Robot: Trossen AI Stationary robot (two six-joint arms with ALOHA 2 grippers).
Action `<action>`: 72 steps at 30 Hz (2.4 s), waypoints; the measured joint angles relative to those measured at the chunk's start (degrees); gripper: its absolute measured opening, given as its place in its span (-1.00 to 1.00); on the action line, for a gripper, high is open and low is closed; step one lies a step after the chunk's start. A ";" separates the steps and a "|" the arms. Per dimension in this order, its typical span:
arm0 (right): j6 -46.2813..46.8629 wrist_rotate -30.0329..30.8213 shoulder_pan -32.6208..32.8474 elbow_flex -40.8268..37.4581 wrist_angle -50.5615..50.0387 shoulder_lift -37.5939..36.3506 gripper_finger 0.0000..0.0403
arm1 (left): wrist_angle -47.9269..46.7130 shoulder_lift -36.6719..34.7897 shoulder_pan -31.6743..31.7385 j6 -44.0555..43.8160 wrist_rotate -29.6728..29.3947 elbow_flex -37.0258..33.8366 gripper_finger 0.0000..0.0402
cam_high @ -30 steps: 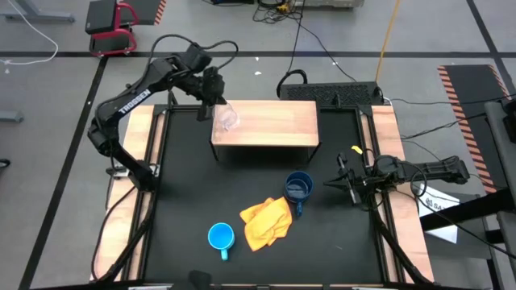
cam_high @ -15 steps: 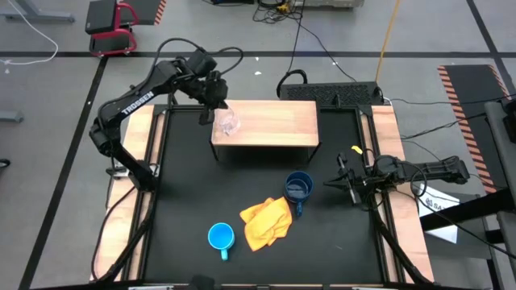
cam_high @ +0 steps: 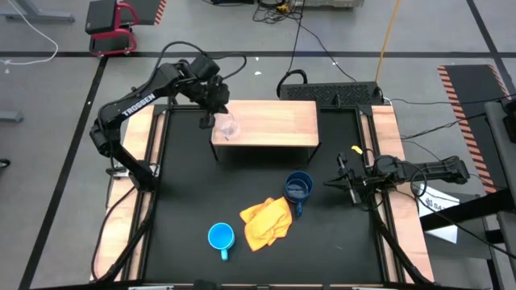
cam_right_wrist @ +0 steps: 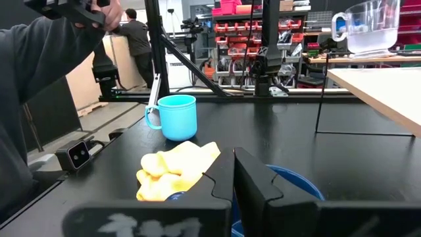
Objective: Stack small to large cups/mugs on shelf
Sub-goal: Put the transparent mug on the shelf
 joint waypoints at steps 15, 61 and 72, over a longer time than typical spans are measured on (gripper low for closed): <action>0.02 -0.01 0.00 0.01 0.00 0.00 -1.00 | 0.54 0.00 -1.89 -0.88 -0.96 -0.02 -1.00; -1.27 -0.02 0.00 0.02 0.39 -0.02 -1.00 | 2.33 7.28 -3.44 1.41 -8.14 0.25 -1.00; -1.09 -0.02 0.00 0.00 0.42 0.00 -1.00 | 2.23 7.45 -3.40 0.15 -7.90 0.09 -0.92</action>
